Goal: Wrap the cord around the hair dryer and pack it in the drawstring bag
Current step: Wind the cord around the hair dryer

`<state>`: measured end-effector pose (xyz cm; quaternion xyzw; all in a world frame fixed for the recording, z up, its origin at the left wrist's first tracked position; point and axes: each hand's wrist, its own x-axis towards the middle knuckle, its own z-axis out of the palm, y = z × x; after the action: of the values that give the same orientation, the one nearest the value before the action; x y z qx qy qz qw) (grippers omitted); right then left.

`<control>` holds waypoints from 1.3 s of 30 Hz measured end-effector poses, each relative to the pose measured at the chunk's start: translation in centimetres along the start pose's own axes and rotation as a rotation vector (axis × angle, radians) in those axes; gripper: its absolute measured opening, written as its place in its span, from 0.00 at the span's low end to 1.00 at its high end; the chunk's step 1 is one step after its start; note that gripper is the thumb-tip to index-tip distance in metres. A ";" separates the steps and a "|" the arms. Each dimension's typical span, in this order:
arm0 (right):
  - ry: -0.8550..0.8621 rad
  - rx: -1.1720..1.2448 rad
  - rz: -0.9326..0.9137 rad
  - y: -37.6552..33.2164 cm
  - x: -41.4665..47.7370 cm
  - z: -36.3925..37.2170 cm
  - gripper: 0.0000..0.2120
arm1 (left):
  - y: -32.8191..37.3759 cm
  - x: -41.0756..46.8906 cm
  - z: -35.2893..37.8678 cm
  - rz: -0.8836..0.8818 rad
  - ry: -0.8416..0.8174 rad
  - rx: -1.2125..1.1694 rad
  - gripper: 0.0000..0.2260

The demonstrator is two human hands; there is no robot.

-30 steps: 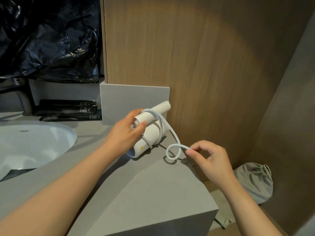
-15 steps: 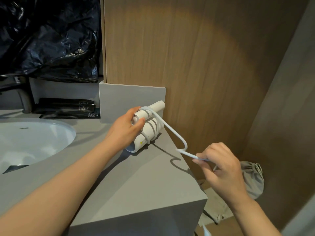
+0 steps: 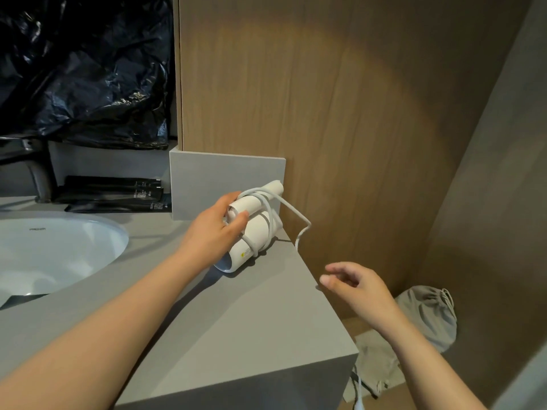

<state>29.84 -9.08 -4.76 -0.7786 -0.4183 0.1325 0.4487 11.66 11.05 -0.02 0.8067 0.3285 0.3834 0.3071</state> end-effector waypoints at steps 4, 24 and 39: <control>0.075 0.019 -0.060 -2.3 2.4 1.7 0.24 | -0.4 0.1 0.3 0.002 0.001 0.013 0.19; 0.098 0.184 -0.183 -6.4 6.3 6.8 0.17 | -0.7 0.3 -0.3 -0.018 0.138 -0.307 0.15; -0.026 0.574 -0.211 -9.3 4.7 6.1 0.20 | 0.2 0.8 -1.9 -0.003 0.091 -0.689 0.11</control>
<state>24.22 0.42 0.19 -0.5705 -0.4478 0.2078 0.6563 10.53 12.02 1.41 0.6372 0.1941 0.5068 0.5472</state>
